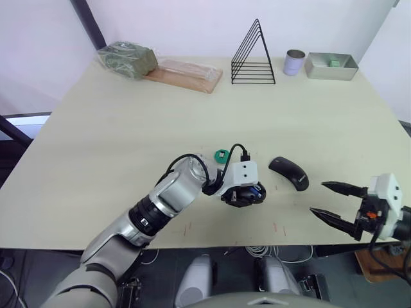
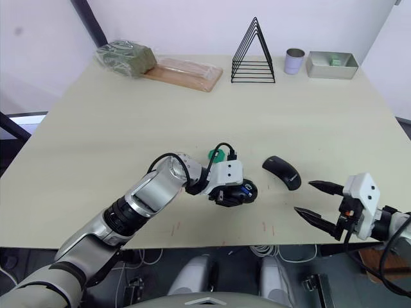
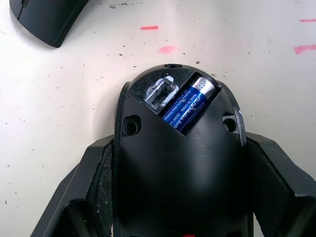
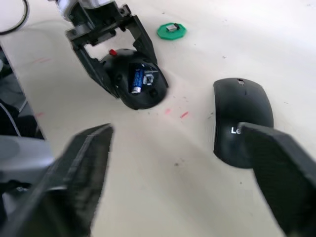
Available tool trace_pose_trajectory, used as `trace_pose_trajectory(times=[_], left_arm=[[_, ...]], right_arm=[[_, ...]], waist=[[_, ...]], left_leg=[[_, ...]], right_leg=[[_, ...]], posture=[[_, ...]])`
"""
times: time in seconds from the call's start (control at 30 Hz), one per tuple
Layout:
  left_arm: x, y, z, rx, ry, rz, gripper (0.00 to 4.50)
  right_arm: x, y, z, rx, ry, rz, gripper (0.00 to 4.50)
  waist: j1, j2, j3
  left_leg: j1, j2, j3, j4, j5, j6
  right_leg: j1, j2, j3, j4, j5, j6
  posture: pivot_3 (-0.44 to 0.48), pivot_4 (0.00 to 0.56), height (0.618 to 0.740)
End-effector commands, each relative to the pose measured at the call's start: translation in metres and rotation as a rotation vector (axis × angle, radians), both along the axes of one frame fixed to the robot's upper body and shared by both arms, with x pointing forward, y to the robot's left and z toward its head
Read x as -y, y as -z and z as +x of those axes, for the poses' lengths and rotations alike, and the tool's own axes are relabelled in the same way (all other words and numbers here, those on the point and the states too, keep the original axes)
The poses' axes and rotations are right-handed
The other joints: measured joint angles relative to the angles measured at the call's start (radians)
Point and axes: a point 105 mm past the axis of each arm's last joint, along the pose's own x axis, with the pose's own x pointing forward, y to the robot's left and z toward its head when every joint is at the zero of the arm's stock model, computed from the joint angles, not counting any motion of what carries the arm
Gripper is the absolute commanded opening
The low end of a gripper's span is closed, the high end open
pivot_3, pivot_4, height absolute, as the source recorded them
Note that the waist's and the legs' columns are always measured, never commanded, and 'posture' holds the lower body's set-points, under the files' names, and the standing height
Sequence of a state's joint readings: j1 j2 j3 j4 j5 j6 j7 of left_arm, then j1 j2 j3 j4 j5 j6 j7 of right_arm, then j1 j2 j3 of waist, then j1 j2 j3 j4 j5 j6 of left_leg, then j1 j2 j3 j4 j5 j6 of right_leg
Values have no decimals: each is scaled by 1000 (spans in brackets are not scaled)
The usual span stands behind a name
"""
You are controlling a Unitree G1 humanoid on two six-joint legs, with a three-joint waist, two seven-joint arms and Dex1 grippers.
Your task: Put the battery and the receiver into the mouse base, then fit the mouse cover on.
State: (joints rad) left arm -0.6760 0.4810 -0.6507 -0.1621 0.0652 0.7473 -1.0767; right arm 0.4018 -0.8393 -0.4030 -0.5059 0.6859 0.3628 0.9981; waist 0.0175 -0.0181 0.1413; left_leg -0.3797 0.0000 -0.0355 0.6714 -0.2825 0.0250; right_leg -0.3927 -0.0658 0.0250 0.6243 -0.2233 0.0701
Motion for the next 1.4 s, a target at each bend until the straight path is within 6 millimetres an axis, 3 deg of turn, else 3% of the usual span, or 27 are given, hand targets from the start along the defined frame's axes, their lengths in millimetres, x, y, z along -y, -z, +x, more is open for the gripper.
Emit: trace_pose_trajectory(times=[0.03,0.2,0.3,0.33,0.53,0.87,1.13,1.4], left_arm=[[3,8,-6,-24,30,15,2929],[5,7,-5,-24,35,8,2929],[5,4,-5,-37,32,-6,4346],[6,2,-5,-39,28,-13,4434],[-1,-28,-6,-29,49,-96,4434],[-54,-63,-13,-30,-30,-215,4434],[-108,-78,-18,-99,-314,-434,4434],[-151,-86,-21,-22,-544,-564,4434]], right_arm=[[6,-16,-10,37,-27,-17,4473],[4,-14,-17,27,-17,-8,4473],[1,-11,-19,19,-11,0,4500],[1,-10,-20,17,-7,2,4500],[4,-7,-22,14,18,3,4500],[6,-9,-27,31,22,20,4500],[11,-15,-26,97,71,59,4500],[19,-18,-25,135,153,92,4500]], waist=[[0,0,0],[0,0,0],[0,0,0],[-1,0,0],[-4,-1,2],[-3,-2,4],[-4,-2,6],[-1,-2,7]], left_leg=[[0,0,0,0,0,0],[0,0,0,0,0,0],[0,0,0,0,0,0],[0,0,0,0,0,0],[0,1,0,0,0,0],[0,2,-1,0,0,0],[0,4,-2,0,0,0],[1,4,-3,-1,0,0]], right_leg=[[0,0,0,0,0,0],[0,0,0,0,0,0],[0,0,0,0,0,0],[0,0,0,0,0,0],[-1,0,0,0,0,0],[-1,0,0,0,0,0],[-1,-1,1,0,-3,-2],[-1,-1,1,0,-2,-4]], posture=[[0,150,740],[0,150,740],[0,150,740],[0,150,740],[0,150,740],[0,150,740],[0,150,740],[0,150,740]])
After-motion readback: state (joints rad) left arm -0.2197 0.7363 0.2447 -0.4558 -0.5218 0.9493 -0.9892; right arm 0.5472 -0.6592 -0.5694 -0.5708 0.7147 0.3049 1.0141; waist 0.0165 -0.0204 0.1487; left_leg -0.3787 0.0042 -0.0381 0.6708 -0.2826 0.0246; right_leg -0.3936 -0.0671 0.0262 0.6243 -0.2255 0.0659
